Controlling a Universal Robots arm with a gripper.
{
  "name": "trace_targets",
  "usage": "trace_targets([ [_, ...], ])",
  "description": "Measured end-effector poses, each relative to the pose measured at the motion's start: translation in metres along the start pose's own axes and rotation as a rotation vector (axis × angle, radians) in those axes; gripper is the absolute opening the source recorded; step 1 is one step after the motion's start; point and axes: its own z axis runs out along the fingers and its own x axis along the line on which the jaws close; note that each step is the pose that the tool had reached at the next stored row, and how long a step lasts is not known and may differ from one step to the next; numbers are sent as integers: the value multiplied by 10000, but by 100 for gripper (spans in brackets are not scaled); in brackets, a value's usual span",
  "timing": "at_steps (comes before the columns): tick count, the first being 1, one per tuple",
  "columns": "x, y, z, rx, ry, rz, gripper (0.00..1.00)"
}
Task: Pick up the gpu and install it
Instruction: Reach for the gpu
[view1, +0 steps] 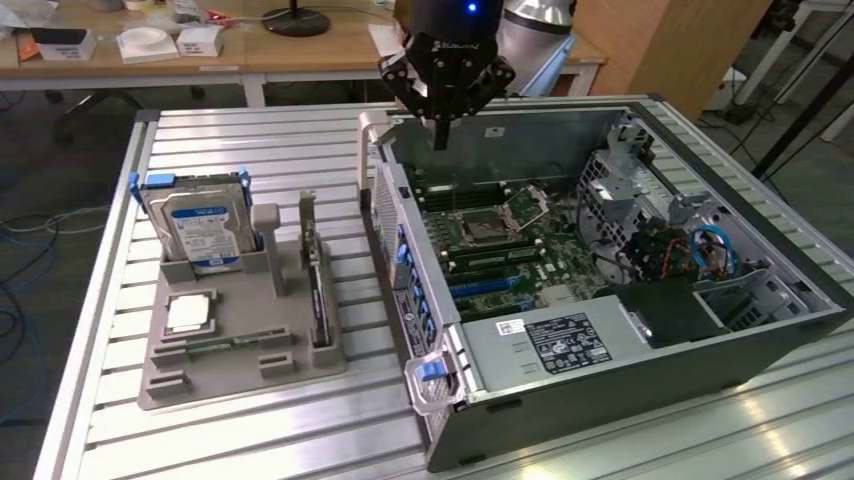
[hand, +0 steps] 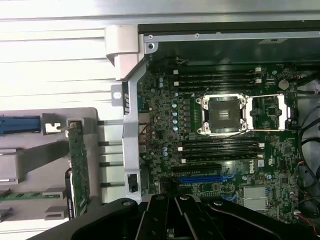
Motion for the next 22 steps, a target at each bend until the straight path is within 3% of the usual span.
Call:
trace_targets([
  [22,289,-21,-4,0,0,-6,11],
])
